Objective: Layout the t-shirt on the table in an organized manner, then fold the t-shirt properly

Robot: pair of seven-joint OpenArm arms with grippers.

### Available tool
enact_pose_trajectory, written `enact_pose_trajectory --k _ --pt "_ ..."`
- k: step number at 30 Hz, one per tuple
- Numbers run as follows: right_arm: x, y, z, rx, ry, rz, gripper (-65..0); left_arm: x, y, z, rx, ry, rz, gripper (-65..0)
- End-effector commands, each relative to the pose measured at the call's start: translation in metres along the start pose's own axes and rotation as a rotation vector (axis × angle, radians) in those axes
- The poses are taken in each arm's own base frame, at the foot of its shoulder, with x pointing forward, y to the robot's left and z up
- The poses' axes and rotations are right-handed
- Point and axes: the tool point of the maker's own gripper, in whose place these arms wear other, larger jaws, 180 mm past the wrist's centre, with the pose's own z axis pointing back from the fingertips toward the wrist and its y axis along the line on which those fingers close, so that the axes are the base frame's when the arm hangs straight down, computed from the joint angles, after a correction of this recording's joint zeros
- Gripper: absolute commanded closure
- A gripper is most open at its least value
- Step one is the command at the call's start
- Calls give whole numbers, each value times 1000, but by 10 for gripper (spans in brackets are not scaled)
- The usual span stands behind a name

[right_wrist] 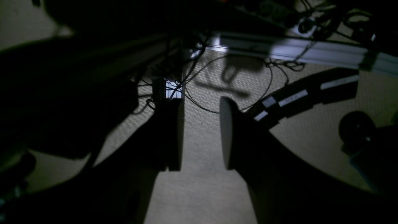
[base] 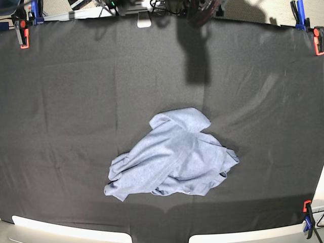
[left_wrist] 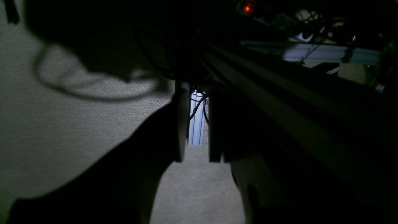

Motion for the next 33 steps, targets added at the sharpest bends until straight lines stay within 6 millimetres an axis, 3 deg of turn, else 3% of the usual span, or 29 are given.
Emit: enact_pose_trajectory --k 1,8,13,21,27,33 --pt "0 0 4 22 -19 -22 -193 -2 -2 4 -1 -14 5 -112" --pt "-16 -5 36 30 -55 -5 -193 -4 4 31 -1 -35 -8 -113" --pt "-29 -7 65 51 -84 16 -193 -3 30 59 23 -57 -1 -113" --pt "-56 8 121 148 -24 189 -193 -3 77 118 56 -81 -90 -113" --pt "-33 26 177 193 -134 240 -193 10 84 163 34 -117 -188 -113" --pt "21 33 240 159 -279 351 -193 58 64 199 -27 -210 -329 -113"
